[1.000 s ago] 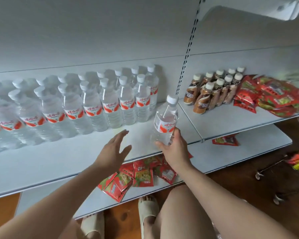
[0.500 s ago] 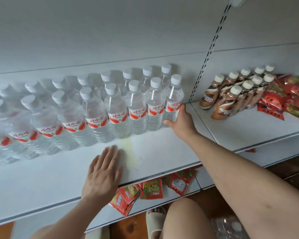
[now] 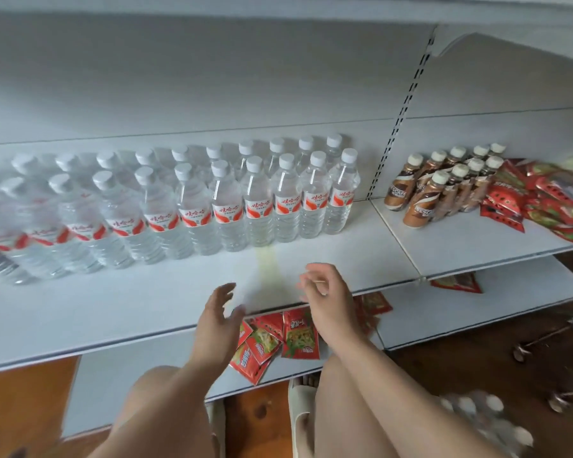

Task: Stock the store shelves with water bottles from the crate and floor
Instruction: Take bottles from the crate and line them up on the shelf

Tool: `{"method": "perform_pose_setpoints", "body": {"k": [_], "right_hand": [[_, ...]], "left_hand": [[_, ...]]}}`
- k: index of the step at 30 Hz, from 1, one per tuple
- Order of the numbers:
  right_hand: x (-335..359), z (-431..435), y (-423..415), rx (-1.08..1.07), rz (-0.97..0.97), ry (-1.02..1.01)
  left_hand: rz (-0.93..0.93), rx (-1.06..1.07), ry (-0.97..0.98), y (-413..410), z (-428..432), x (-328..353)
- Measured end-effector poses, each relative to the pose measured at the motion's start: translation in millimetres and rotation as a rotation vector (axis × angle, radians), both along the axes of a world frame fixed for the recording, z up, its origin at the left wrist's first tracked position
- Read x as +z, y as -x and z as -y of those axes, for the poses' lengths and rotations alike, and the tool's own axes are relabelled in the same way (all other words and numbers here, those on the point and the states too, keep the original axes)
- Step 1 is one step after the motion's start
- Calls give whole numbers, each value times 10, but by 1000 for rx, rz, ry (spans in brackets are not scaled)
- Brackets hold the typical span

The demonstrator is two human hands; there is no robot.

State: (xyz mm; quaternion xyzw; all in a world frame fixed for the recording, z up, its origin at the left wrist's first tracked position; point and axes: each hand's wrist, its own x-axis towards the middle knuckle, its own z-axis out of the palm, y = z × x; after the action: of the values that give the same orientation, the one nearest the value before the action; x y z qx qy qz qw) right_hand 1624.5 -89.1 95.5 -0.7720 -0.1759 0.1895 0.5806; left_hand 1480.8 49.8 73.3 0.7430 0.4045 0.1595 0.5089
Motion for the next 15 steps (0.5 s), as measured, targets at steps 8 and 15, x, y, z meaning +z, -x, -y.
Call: {"method": "perform_pose_setpoints", "body": {"k": [8, 15], "right_hand": [[-171, 742, 1424, 96, -319, -4], [-182, 952, 1603, 199, -105, 248]], "left_hand": [[65, 84, 424, 1037, 984, 8], [2, -96, 290, 1328, 1176, 153]]}}
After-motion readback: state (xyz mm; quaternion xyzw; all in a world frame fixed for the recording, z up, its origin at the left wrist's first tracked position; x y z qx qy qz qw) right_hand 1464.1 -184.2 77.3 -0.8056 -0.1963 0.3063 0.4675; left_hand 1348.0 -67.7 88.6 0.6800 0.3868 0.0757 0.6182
